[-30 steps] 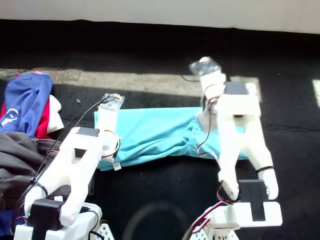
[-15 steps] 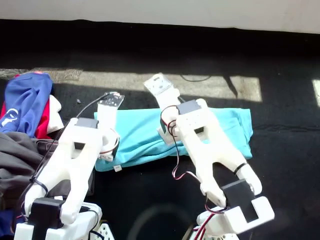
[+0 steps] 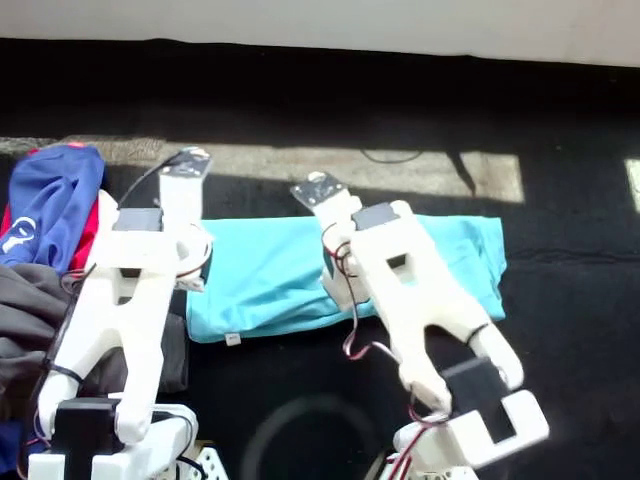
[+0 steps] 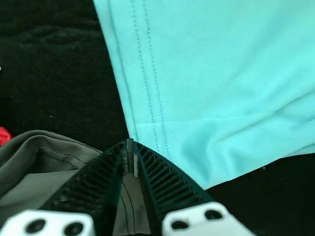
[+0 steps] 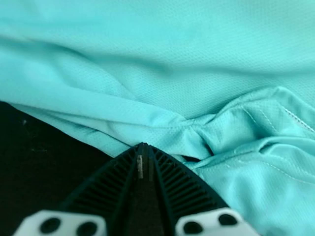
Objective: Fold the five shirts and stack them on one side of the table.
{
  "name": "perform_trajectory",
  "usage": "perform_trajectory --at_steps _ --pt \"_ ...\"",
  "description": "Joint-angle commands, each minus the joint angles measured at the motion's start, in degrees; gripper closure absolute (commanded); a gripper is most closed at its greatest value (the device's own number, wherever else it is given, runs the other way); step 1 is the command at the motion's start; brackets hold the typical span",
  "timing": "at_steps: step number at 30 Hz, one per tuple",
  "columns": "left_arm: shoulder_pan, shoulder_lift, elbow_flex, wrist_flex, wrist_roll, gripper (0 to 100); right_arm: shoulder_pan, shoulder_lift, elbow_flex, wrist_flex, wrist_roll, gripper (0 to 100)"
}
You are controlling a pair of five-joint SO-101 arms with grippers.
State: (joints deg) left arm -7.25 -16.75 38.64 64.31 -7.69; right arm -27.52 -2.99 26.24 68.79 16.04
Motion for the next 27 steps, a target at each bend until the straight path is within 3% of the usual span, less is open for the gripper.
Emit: perform_trajectory --at_steps 1,5,9,18,23,27 --pt "-2.77 -0.31 -2.15 -0.88 -0.09 99 -0.48 -6.02 0.31 -4.88 0.79 99.2" --pt "-3.21 -0.31 -2.07 -0.88 -0.09 99 -2.15 -2.68 3.47 -14.02 -1.49 99.2" --pt "-3.21 -0.31 -1.98 -1.76 -0.09 99 -6.02 2.59 5.76 -14.29 -1.76 99.2" --pt "-3.38 -0.22 -1.98 -4.48 0.00 99 -8.84 -3.65 7.78 -2.86 -1.49 99.2" --pt "-3.21 4.44 -2.42 -4.66 5.54 99 -5.05 -14.20 7.16 -3.65 -1.58 99.2" --pt "-3.38 12.53 -4.18 -4.31 8.62 97 1.98 -23.69 4.18 -2.68 -1.58 99.2"
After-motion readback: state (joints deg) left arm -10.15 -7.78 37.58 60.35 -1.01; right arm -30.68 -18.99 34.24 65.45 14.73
